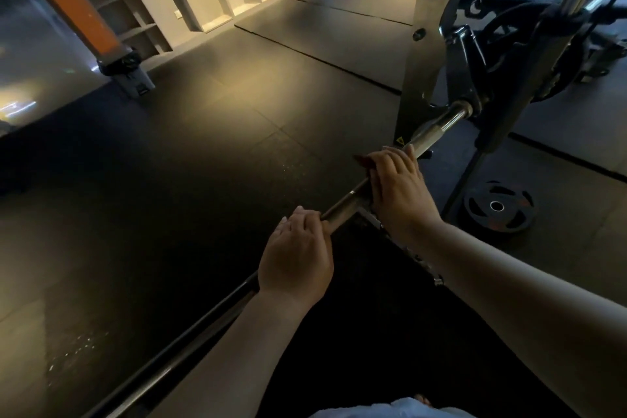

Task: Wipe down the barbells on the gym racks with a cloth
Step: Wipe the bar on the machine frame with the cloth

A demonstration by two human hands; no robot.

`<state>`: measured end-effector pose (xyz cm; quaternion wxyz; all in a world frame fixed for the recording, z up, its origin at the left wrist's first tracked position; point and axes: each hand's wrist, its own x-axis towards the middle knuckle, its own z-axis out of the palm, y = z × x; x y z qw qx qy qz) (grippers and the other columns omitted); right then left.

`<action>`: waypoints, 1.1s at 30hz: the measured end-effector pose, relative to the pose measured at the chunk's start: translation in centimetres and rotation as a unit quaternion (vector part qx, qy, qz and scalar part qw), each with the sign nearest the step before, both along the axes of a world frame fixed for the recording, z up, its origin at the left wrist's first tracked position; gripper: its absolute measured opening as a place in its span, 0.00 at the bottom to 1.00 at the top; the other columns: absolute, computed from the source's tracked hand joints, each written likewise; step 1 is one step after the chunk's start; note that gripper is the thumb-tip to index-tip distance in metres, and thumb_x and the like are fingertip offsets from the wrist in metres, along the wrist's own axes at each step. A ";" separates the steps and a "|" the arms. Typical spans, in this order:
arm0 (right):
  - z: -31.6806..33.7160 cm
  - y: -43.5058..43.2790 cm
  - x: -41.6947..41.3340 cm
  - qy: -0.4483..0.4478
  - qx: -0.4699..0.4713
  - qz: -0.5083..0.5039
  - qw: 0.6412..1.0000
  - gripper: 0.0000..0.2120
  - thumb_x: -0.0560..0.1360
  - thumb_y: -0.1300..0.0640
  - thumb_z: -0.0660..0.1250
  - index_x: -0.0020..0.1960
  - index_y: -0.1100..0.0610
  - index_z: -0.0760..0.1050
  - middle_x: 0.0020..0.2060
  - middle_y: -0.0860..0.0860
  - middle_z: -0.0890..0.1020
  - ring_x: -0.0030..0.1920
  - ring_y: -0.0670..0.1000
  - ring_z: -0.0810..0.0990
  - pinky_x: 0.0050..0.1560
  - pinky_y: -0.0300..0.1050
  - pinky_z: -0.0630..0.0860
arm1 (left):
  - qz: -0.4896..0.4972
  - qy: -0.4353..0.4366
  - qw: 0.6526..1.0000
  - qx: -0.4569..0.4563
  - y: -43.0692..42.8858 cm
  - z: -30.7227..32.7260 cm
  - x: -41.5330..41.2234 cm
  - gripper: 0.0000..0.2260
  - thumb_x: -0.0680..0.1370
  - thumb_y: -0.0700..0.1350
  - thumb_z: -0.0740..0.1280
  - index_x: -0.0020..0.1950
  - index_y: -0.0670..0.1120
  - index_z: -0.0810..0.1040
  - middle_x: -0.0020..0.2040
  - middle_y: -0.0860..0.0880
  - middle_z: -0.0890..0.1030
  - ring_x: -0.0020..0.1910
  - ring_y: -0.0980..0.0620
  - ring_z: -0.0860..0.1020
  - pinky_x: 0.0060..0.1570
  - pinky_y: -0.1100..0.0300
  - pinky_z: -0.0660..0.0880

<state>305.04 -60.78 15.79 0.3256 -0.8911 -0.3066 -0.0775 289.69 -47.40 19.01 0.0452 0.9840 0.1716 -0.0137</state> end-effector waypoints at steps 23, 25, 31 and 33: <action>-0.3 -1.3 2.6 -0.095 -0.061 0.162 0.980 0.21 0.86 0.44 0.49 0.66 0.51 0.76 0.62 0.51 0.81 0.71 0.54 0.72 0.82 0.59 0.44 | 0.070 -0.051 0.996 -0.003 -1.0 -0.1 0.7 0.19 0.84 0.54 0.48 0.61 0.49 0.76 0.59 0.49 0.81 0.57 0.53 0.80 0.57 0.58 0.76; 0.2 -0.2 1.3 -0.065 -0.029 0.105 0.992 0.20 0.85 0.45 0.50 0.61 0.52 0.78 0.59 0.52 0.82 0.69 0.55 0.74 0.82 0.60 0.46 | 0.072 -0.050 0.996 -0.006 -1.0 -0.1 0.7 0.19 0.85 0.54 0.49 0.61 0.49 0.76 0.58 0.50 0.81 0.57 0.54 0.80 0.57 0.56 0.77; -1.0 0.4 -1.5 -0.100 -0.043 0.196 0.975 0.17 0.85 0.47 0.54 0.67 0.51 0.75 0.63 0.51 0.80 0.72 0.55 0.71 0.81 0.62 0.47 | 0.074 -0.048 0.996 0.007 -1.0 -0.5 0.1 0.15 0.84 0.54 0.51 0.58 0.50 0.75 0.58 0.50 0.81 0.56 0.53 0.80 0.57 0.57 0.76; -0.8 -0.4 0.1 -0.126 -0.077 0.204 0.968 0.19 0.86 0.45 0.52 0.68 0.50 0.75 0.63 0.50 0.80 0.72 0.54 0.72 0.82 0.61 0.46 | 0.075 -0.057 0.995 0.011 -0.9 -0.5 0.0 0.14 0.85 0.54 0.52 0.59 0.51 0.75 0.58 0.50 0.81 0.54 0.54 0.80 0.56 0.58 0.76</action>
